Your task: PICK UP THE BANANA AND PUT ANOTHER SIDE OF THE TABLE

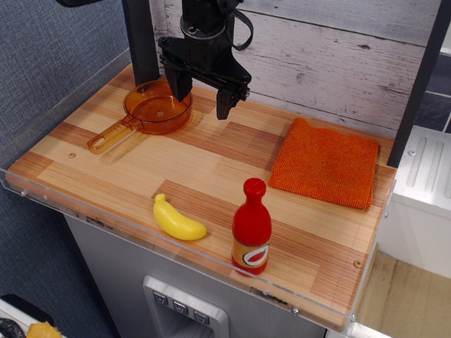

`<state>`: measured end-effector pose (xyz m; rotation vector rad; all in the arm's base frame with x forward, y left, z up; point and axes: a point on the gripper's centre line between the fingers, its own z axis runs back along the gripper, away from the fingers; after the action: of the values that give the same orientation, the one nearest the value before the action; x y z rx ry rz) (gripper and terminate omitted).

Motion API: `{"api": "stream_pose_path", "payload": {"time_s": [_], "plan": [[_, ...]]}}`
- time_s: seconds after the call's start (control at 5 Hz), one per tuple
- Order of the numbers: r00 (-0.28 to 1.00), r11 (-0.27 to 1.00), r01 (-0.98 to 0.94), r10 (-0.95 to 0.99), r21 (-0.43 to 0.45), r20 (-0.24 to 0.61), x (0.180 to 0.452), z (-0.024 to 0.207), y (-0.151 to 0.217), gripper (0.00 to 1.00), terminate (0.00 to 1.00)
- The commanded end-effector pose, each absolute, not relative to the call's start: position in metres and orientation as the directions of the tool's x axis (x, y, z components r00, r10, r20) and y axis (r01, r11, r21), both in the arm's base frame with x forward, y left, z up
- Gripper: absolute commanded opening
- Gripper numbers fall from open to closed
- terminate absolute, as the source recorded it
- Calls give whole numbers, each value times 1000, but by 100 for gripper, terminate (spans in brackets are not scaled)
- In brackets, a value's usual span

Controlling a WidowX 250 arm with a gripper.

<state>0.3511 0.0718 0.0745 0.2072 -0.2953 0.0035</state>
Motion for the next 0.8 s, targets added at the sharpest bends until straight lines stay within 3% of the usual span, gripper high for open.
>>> {"api": "stream_pose_path", "payload": {"time_s": [0.0, 0.2, 0.6], "plan": [[957, 979, -34, -27, 202, 289, 351, 75, 72, 100, 0], [950, 980, -104, 48, 169, 307, 330, 80, 72, 100, 0], [859, 870, -465, 399, 163, 320, 277, 87, 67, 100, 0]]}}
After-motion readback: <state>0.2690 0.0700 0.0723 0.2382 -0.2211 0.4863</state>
